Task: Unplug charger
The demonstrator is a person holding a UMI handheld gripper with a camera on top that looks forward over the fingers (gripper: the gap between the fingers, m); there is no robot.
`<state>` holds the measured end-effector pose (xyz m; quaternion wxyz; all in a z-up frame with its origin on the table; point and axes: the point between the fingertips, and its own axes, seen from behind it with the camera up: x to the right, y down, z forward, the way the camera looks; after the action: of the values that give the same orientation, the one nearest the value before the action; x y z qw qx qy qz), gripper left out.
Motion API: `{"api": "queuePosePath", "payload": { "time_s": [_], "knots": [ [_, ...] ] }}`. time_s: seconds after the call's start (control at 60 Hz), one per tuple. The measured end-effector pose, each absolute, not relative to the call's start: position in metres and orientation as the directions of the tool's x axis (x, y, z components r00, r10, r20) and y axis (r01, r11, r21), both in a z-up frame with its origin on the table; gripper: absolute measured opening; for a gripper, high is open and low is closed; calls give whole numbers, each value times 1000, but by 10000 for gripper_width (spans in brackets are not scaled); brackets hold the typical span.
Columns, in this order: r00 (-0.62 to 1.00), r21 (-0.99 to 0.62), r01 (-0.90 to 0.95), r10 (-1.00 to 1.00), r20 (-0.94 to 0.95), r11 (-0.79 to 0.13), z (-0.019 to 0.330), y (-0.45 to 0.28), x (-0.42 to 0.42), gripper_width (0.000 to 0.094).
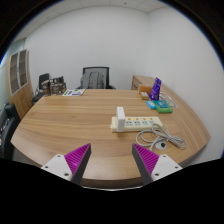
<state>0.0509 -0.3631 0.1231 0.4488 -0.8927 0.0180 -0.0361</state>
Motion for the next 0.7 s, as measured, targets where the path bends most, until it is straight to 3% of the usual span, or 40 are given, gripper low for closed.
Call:
{"api": "queuePosePath", "payload": {
  "time_s": [0.3,0.417,0.55,0.7],
  "knots": [
    [996,-846,44,-41,77,-531,65,-214,94,827],
    [997,-857,33,-37,61,-514,60,-183,98,645],
    [995,-855,19,-75,68,-518,54,-171,103,246],
    [996,-849,-3,-73,42,-529,52,-172,99,181]
  ]
}}
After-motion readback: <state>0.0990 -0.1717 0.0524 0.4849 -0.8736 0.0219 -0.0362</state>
